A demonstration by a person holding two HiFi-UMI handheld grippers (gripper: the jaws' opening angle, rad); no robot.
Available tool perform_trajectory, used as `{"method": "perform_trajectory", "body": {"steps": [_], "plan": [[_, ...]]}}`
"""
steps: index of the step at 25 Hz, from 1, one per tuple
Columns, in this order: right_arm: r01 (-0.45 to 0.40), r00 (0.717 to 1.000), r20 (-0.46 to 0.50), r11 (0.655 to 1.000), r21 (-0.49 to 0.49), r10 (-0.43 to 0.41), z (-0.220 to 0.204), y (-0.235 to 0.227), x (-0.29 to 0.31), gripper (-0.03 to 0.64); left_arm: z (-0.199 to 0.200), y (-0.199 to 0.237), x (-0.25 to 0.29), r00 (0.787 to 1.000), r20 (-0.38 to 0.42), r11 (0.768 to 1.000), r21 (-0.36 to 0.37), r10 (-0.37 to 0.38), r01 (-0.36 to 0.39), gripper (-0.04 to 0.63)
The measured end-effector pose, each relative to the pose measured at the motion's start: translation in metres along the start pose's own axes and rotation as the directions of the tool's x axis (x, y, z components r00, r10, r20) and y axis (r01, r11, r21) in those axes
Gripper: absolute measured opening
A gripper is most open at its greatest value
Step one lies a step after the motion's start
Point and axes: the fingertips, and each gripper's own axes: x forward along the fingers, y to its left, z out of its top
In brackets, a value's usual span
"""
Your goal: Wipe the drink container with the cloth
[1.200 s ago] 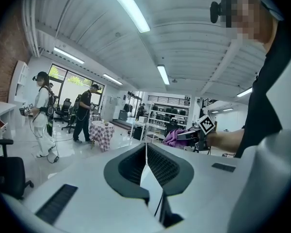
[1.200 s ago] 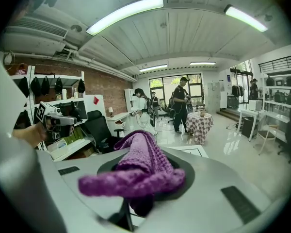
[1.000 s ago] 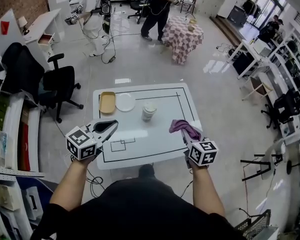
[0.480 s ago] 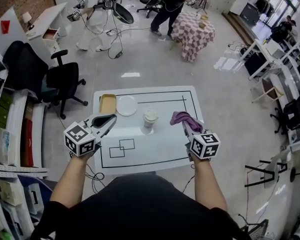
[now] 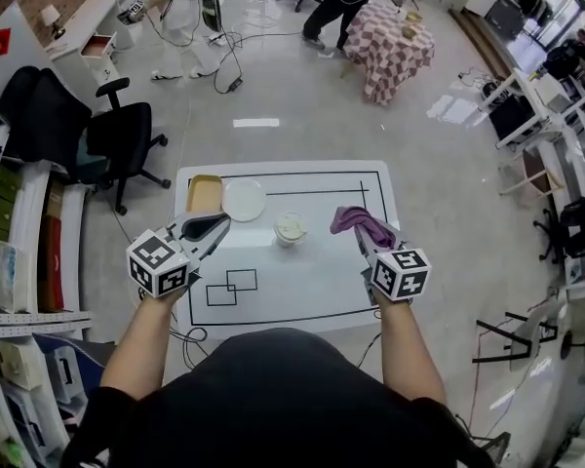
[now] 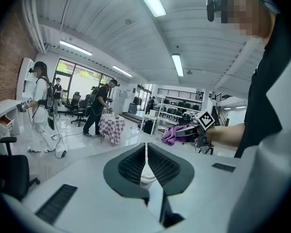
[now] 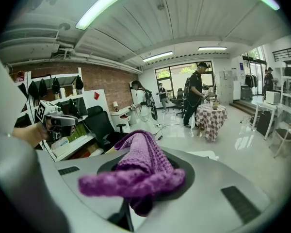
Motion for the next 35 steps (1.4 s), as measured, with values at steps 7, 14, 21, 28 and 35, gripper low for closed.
{"method": "perform_trajectory", "body": {"steps": [7, 14, 21, 28, 35], "plan": [[-0.036, 0.998, -0.046, 0.999, 0.006, 0.036, -0.010, -0.012, 0.035, 0.078, -0.026, 0.024, 0.037, 0.998, -0.068, 1.000, 0.002, -0.002, 0.003, 0.028], [-0.103, 0.990, -0.096, 0.995, 0.017, 0.104, -0.021, -0.010, 0.074, 0.078, -0.072, 0.022, 0.087, 0.979, -0.191, 0.997, -0.005, -0.072, 0.072, 0.093], [-0.234, 0.963, -0.132, 0.972, 0.022, 0.235, -0.035, 0.017, 0.111, 0.078, -0.120, 0.022, 0.134, 0.965, -0.249, 0.995, 0.031, -0.084, 0.095, 0.193], [-0.369, 0.913, -0.163, 0.927, 0.065, 0.374, -0.045, 0.052, 0.136, 0.078, -0.152, 0.020, 0.172, 0.951, -0.299, 0.990, 0.088, -0.083, 0.114, 0.335], [-0.482, 0.841, -0.259, 0.875, 0.040, 0.475, -0.067, 0.092, 0.154, 0.077, -0.167, 0.010, 0.204, 0.939, -0.336, 0.956, 0.246, -0.070, 0.159, 0.407]]}}
